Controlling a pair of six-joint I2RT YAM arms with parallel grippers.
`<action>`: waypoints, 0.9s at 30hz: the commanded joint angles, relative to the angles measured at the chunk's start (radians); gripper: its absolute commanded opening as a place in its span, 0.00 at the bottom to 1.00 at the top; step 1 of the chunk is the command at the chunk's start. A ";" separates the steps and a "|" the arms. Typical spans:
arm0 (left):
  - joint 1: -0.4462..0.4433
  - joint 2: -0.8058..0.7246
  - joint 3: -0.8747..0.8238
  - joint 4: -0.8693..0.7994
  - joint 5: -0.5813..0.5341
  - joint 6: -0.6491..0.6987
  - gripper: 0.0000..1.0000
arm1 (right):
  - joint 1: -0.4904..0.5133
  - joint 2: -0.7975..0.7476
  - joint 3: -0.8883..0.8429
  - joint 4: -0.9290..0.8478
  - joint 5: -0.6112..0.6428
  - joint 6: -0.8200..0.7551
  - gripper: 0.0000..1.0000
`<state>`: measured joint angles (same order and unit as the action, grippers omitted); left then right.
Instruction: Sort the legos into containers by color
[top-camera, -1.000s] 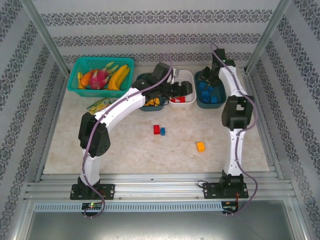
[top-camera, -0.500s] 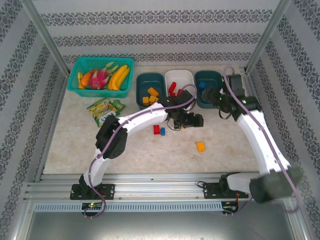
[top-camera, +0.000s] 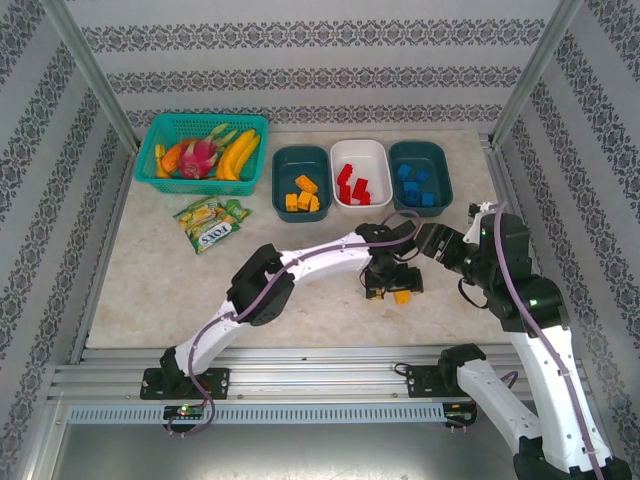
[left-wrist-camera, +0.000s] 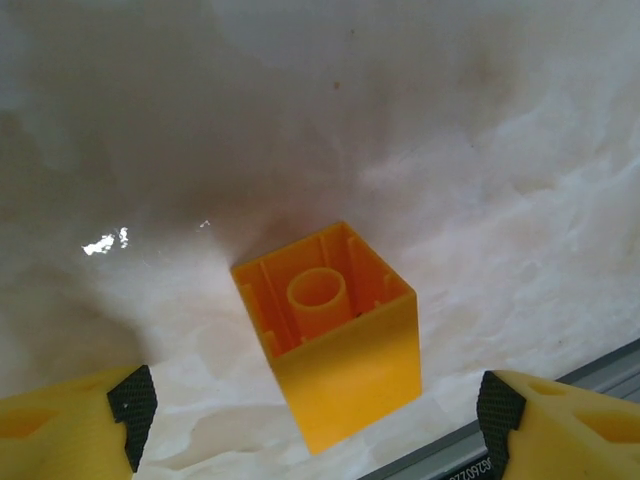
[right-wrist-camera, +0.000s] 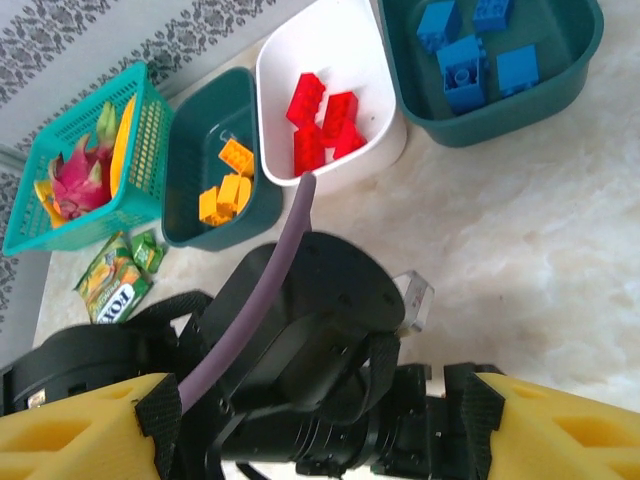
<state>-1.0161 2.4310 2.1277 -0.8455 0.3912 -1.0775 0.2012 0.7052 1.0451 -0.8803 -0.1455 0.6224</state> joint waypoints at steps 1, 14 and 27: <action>-0.020 0.043 0.078 -0.136 -0.032 -0.052 0.81 | 0.009 -0.018 -0.018 -0.052 -0.021 -0.014 0.76; -0.025 0.121 0.170 -0.145 -0.079 -0.073 0.32 | 0.010 -0.038 -0.046 -0.039 -0.054 -0.015 0.76; 0.122 -0.164 0.006 -0.184 -0.223 0.018 0.14 | 0.008 -0.071 0.011 0.115 -0.227 0.051 0.75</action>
<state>-0.9676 2.3909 2.1590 -0.9882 0.2333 -1.1027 0.2012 0.6403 1.0161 -0.8570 -0.2996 0.6380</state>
